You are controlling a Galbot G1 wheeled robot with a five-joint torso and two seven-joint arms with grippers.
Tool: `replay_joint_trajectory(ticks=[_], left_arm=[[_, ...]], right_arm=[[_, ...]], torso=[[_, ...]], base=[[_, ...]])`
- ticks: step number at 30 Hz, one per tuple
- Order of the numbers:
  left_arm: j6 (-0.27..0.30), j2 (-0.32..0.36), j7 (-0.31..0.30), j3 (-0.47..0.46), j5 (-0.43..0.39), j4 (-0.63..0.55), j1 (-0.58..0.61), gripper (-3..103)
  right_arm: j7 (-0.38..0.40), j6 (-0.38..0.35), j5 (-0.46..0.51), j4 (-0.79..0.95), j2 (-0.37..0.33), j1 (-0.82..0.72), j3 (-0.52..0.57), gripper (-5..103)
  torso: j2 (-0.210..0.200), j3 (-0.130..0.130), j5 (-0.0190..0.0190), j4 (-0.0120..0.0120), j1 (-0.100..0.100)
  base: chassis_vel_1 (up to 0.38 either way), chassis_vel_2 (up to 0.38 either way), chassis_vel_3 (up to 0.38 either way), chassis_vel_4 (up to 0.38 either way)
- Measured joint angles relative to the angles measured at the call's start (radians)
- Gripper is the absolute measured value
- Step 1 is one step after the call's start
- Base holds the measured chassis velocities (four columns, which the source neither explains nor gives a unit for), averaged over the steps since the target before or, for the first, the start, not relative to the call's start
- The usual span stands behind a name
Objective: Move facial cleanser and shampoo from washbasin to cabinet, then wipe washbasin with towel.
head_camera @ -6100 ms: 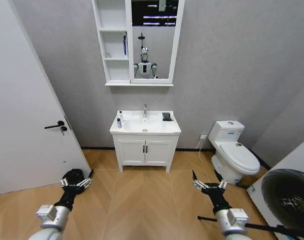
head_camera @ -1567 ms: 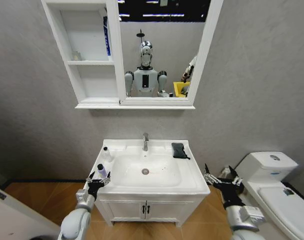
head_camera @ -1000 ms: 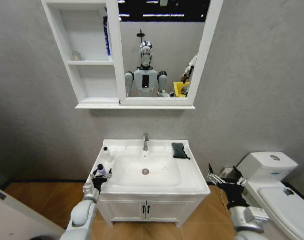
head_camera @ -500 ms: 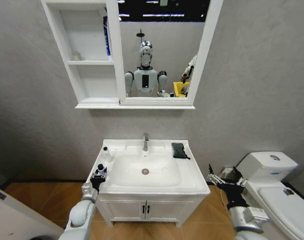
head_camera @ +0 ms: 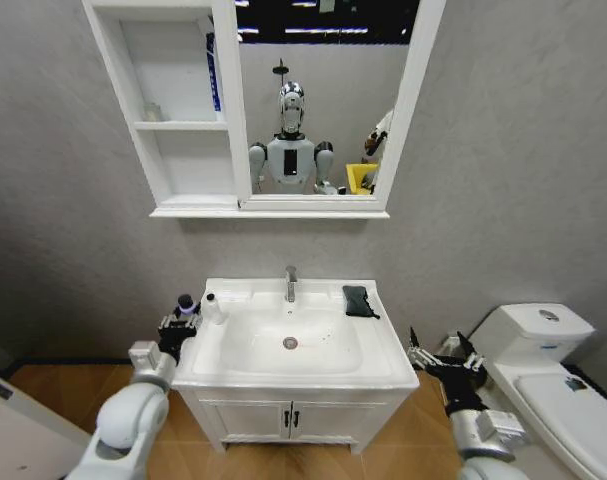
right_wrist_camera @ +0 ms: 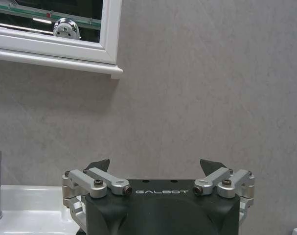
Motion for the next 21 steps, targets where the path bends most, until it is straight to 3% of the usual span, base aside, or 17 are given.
replay_joint_trajectory(ticks=[1,2,4,6,8,10,12,13,14,17,18,20,21], left_arm=[[0.027,0.049,-0.038,-0.005,-0.07,-0.015,-0.033,43],[0.027,0.049,-0.038,-0.005,-0.07,-0.015,-0.033,43],[0.077,0.195,-0.115,-0.006,-0.256,-0.018,-0.145,43],[0.084,0.228,-0.126,-0.003,-0.288,-0.011,-0.176,43],[0.106,0.349,-0.153,0.026,-0.407,0.048,-0.332,43],[0.112,0.373,-0.156,0.036,-0.434,0.067,-0.375,43],[0.127,0.44,-0.157,0.098,-0.526,0.145,-0.541,43],[0.129,0.455,-0.157,0.138,-0.546,0.187,-0.615,43],[0.129,0.455,-0.157,0.138,-0.546,0.187,-0.615,43],[0.128,0.461,-0.152,0.27,-0.568,0.311,-0.838,43],[0.128,0.461,-0.152,0.27,-0.568,0.311,-0.838,43],[0.128,0.436,-0.148,0.389,-0.591,0.403,-1.002,43],[0.128,0.436,-0.148,0.389,-0.591,0.403,-1.002,43]], right_arm=[[0.0,0.0,0.0,0.0,0.003,0.0,0.002,100],[0.0,0.0,0.0,0.0,0.003,0.0,0.002,100],[0.0,0.013,0.003,-0.002,0.008,-0.013,0.011,100],[0.001,0.017,0.004,-0.002,0.008,-0.017,0.013,100],[0.001,0.04,0.009,-0.005,0.009,-0.038,0.021,100],[0.001,0.046,0.01,-0.007,0.009,-0.044,0.023,100],[0.001,0.058,0.011,-0.009,0.013,-0.053,0.026,100],[0.002,0.059,0.01,-0.009,0.014,-0.053,0.026,100],[0.002,0.059,0.01,-0.009,0.014,-0.053,0.026,100],[0.001,0.051,0.008,-0.006,0.014,-0.039,0.023,100],[0.001,0.051,0.008,-0.006,0.014,-0.039,0.023,100],[0.001,0.038,0.007,-0.002,0.014,-0.029,0.023,100],[0.001,0.038,0.007,-0.002,0.014,-0.029,0.023,100]], torso=[[0.0,0.0,-0.0002,0.0002,0.0],[0.0,0.0,-0.0002,0.0002,0.0],[0.0,0.0,-0.0002,-0.0003,0.0],[0.0,0.0,0.0,-0.0004,0.0],[0.0,0.0,0.0,-0.0006,0.0],[0.0,0.0,0.0,-0.0004,0.0],[0.0,0.0,0.0002,-0.0003,0.0],[0.0,0.0,0.0,-0.0001,0.0],[0.0,0.0,0.0,-0.0001,0.0],[0.0,0.0,-0.0001,0.0,0.0],[0.0,0.0,-0.0001,0.0,0.0],[0.0,0.0,0.0002,-0.0002,0.0],[0.0,0.0,0.0002,-0.0002,0.0]], base=[[0.0,0.0,0.0,0.0],[0.0,0.0,0.0,0.0],[0.0,0.0,0.0,0.0],[0.0,0.0,0.0,0.0],[0.0,0.0,0.0,0.0],[0.0,0.0,0.0,0.0],[0.0,0.0,0.0,0.0],[0.0,0.0,0.0,0.0],[0.0,0.0,0.0,0.0],[0.0,0.0,0.0,0.0],[0.0,0.0,0.0,0.0],[0.0,0.0,0.0,0.0],[0.0,0.0,0.0,0.0]])
